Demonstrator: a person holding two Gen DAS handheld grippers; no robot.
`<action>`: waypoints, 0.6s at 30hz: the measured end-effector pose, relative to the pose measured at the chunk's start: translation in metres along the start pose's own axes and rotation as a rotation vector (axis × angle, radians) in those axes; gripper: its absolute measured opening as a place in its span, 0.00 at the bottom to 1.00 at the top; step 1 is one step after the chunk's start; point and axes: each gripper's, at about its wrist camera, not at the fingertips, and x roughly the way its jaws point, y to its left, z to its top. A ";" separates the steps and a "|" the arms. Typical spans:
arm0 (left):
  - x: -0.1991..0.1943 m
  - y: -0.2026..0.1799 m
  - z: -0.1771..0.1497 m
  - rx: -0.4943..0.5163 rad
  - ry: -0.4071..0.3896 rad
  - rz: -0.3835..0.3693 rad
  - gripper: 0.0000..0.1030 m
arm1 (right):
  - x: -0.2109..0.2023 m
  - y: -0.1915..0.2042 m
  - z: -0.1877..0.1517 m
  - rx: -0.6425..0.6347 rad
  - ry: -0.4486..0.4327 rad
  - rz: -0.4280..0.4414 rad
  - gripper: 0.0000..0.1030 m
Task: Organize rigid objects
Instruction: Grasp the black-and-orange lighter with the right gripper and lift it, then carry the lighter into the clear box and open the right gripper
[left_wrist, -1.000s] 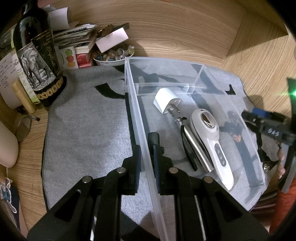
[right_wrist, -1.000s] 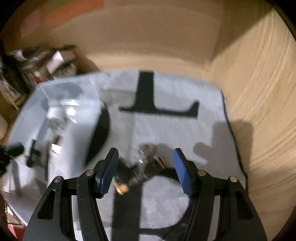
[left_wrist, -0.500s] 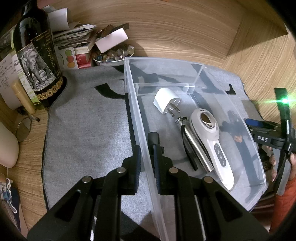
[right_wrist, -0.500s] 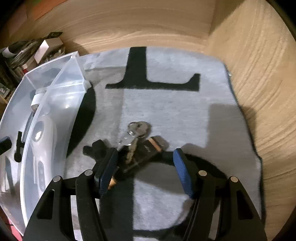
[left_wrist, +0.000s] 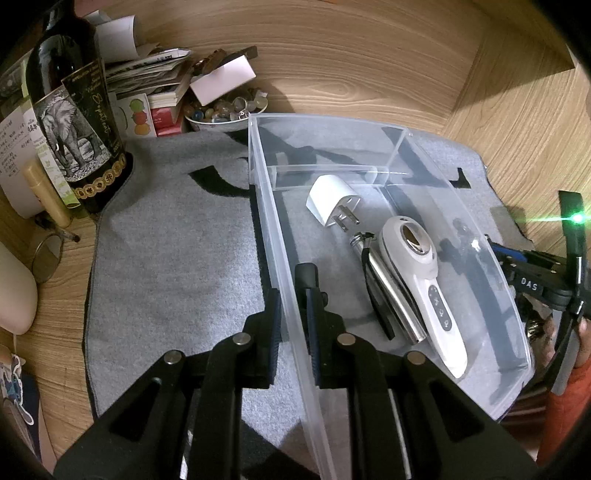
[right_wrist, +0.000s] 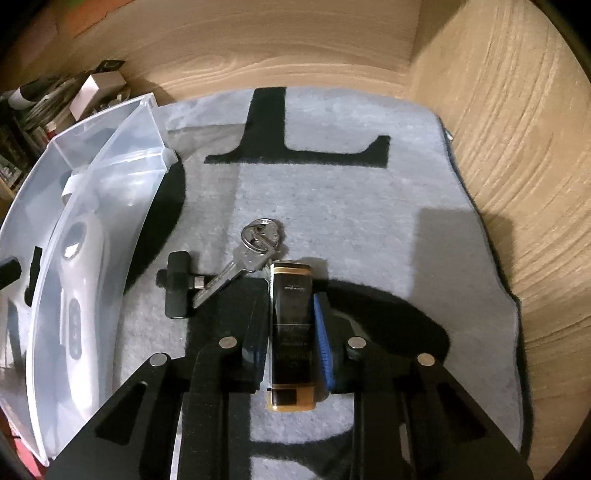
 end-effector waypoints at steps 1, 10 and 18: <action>0.000 0.000 0.000 0.000 0.000 0.000 0.12 | -0.003 0.000 0.000 0.003 -0.012 -0.004 0.20; -0.001 0.000 0.000 -0.002 0.000 -0.001 0.12 | -0.047 0.017 0.020 -0.010 -0.156 0.062 0.20; -0.001 0.000 0.000 -0.002 0.000 -0.001 0.12 | -0.086 0.058 0.039 -0.088 -0.272 0.147 0.20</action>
